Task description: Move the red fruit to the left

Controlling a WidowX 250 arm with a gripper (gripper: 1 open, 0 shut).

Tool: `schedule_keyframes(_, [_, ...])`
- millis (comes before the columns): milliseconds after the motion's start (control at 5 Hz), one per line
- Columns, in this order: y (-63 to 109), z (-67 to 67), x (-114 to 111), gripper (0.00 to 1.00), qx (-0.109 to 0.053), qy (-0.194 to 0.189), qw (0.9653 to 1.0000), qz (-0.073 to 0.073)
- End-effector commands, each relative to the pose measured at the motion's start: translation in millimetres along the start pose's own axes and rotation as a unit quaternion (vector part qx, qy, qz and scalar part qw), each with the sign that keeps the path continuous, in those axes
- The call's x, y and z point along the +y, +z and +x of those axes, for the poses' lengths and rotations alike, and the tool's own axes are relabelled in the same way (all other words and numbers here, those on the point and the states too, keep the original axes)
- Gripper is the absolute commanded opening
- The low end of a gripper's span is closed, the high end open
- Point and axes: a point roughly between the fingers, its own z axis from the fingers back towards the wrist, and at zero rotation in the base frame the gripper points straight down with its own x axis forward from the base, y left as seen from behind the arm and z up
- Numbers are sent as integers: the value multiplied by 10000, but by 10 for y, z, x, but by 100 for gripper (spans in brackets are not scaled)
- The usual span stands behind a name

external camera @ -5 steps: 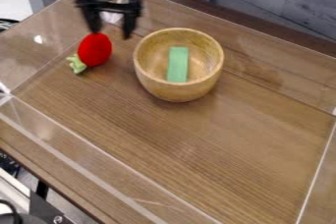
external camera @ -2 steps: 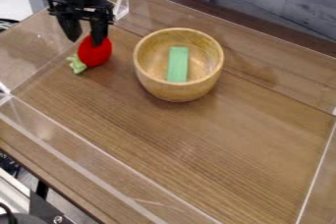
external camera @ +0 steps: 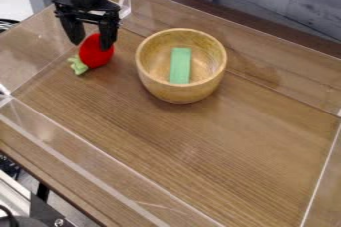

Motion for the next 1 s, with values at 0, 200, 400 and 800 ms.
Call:
schedule_keyframes(0, [61, 111, -26, 100, -197, 169, 9997, 29])
schedule_keyframes(200, [8, 156, -34, 100, -170, 356, 9992, -12])
schedule_keyframes(400, [21, 226, 23, 100, -132, 95, 9998, -64])
schedule_keyframes(800, [118, 253, 64, 100, -66, -70, 9998, -180])
